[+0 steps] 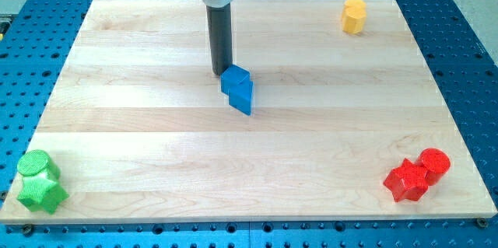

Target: Slide the red circle into the blue blocks

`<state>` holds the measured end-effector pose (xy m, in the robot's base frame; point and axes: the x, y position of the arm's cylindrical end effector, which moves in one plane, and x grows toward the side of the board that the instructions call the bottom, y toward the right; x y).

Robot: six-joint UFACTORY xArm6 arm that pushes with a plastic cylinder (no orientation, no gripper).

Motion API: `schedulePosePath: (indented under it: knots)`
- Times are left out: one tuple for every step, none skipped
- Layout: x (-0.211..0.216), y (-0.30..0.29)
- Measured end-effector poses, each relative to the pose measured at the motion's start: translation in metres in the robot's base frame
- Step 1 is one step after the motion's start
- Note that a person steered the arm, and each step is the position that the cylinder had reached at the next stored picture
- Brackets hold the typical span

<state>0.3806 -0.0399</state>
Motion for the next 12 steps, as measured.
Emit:
schedulePosePath:
  knots:
    - [-0.001, 0.0]
    - [-0.054, 0.006]
    - [-0.061, 0.068]
    - [0.01, 0.118]
    - [0.061, 0.185]
    - [0.098, 0.295]
    - [0.161, 0.347]
    - [0.214, 0.334]
    - [0.206, 0.302]
    - [0.181, 0.263]
    - [0.152, 0.222]
    - [0.125, 0.159]
